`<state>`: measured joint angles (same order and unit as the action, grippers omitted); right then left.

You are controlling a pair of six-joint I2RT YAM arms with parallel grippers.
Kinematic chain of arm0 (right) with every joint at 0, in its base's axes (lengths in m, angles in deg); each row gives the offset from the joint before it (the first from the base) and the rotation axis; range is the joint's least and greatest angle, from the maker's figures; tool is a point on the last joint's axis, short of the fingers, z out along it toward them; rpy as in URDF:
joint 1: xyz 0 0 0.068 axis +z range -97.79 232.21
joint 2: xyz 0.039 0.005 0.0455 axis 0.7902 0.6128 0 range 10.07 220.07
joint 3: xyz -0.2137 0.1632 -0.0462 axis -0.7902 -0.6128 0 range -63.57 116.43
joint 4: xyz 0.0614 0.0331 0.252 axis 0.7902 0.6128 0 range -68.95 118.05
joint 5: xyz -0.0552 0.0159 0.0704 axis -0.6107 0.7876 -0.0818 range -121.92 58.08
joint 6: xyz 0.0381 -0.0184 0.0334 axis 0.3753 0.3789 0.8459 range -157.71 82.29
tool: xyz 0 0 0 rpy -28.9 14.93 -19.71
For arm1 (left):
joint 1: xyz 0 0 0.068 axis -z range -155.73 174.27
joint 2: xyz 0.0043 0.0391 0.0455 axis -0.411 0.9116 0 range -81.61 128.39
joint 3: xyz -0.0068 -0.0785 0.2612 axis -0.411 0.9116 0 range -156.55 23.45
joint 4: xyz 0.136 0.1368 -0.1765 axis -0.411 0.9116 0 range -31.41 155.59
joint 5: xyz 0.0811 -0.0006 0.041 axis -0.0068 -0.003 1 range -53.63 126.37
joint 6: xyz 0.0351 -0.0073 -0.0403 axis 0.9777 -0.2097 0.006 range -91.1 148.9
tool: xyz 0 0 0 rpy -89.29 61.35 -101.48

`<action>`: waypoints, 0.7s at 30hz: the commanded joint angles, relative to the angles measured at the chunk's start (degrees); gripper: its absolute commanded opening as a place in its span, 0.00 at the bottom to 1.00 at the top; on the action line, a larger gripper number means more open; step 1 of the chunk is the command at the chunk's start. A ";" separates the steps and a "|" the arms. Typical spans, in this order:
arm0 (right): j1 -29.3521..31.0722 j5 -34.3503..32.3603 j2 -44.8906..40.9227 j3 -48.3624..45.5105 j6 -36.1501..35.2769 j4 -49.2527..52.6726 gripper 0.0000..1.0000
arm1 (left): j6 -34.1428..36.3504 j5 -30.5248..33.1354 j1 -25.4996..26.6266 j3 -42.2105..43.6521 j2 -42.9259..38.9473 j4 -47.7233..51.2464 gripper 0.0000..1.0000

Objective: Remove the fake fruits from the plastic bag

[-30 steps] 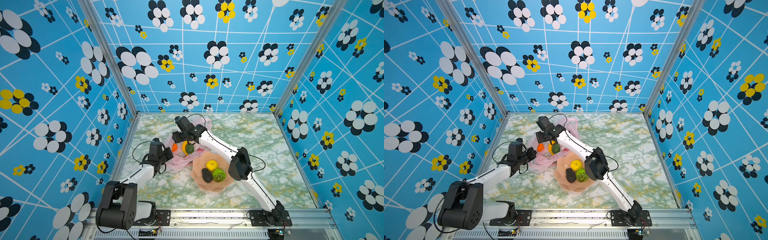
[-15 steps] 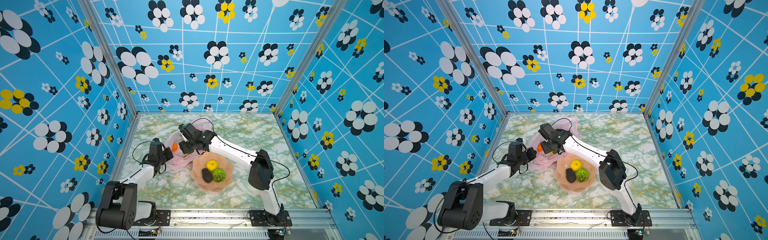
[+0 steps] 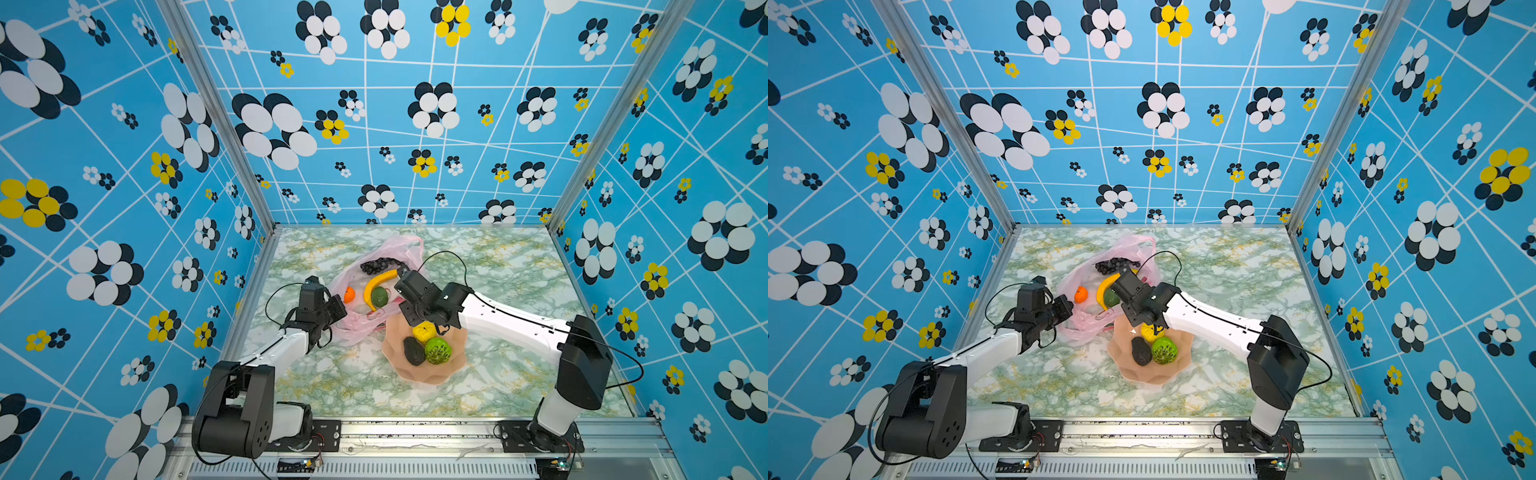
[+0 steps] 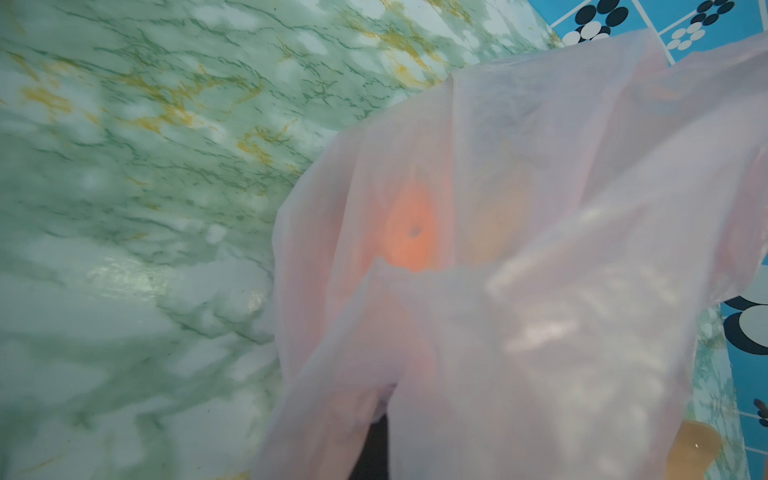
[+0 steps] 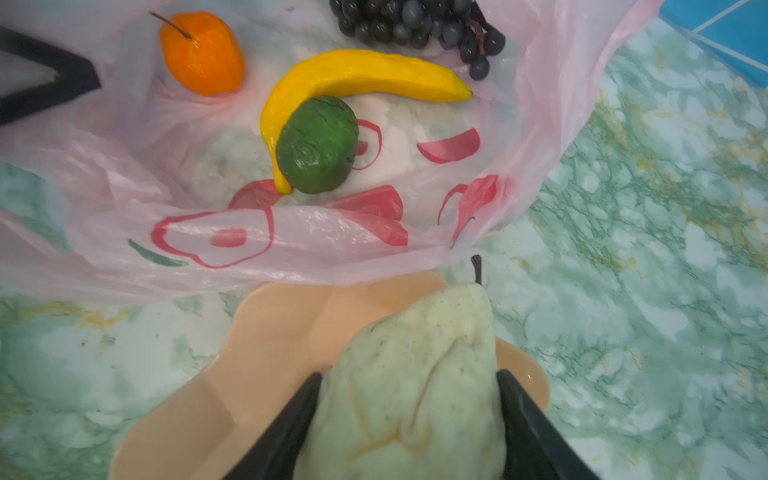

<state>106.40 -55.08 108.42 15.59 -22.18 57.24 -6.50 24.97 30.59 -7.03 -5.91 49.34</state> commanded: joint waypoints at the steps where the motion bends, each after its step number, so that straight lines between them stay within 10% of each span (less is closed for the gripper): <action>1: -0.33 -5.23 -2.81 -2.86 1.30 2.68 0.62 | 0.37 -0.80 -0.26 -1.29 0.76 0.52 0.00; 21: -1.99 -9.36 -4.06 -11.05 3.11 4.65 0.63 | 0.31 -0.81 -0.26 -1.20 0.59 0.31 0.00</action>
<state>104.61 -62.53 105.03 5.49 -20.11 60.30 -6.52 24.95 30.59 -7.03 -5.91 49.36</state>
